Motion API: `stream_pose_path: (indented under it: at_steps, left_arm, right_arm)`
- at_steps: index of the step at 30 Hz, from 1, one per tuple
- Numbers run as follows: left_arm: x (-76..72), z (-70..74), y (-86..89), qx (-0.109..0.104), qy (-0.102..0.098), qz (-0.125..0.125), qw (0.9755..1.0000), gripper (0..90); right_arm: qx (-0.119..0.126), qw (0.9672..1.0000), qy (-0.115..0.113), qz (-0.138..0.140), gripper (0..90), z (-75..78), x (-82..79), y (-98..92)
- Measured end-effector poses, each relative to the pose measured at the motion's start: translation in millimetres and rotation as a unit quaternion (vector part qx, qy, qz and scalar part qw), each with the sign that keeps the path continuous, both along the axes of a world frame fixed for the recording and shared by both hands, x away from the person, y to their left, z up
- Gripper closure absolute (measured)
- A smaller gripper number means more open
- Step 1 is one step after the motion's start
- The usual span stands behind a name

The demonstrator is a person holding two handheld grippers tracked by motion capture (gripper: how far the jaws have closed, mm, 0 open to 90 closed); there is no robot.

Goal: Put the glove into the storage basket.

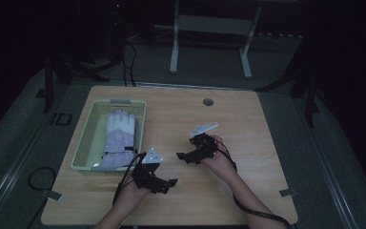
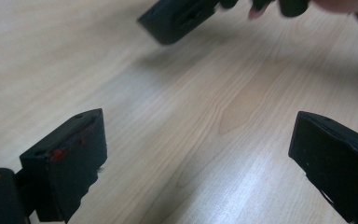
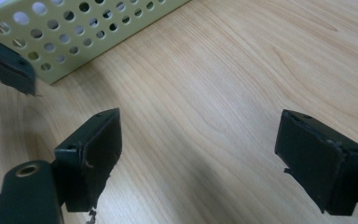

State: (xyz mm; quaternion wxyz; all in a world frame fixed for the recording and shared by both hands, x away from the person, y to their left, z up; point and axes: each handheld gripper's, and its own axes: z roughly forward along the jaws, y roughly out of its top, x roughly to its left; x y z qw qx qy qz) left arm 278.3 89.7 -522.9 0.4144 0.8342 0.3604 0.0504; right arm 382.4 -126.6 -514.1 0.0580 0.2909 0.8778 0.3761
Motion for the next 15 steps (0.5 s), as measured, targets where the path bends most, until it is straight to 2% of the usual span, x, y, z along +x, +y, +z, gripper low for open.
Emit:
stream_pose_path:
  at_steps: [3,7,12,15]
  left_arm:
    - [0.7,-7.6,-2.7,0.001,0.003,-0.001,1.0,4.1]
    - [-1.5,-16.6,-6.2,-0.002,-0.004,0.0,1.0,4.1]
    - [-4.3,-28.0,-12.2,0.011,-0.003,-0.005,0.9999,4.1]
    - [-6.1,-32.1,-14.5,0.01,-0.006,-0.003,0.9999,4.1]
  right_arm:
    - [-0.001,1.0,-0.001,-0.005,14.5,-4.7,-2.6,-6.9]
    - [0.005,0.9999,-0.002,-0.01,14.5,-11.1,-4.4,-17.2]
    - [0.005,0.9999,0.001,-0.016,14.4,-20.6,-6.5,-25.6]
    - [0.006,0.9999,-0.001,-0.016,14.5,-25.1,-8.2,-29.1]
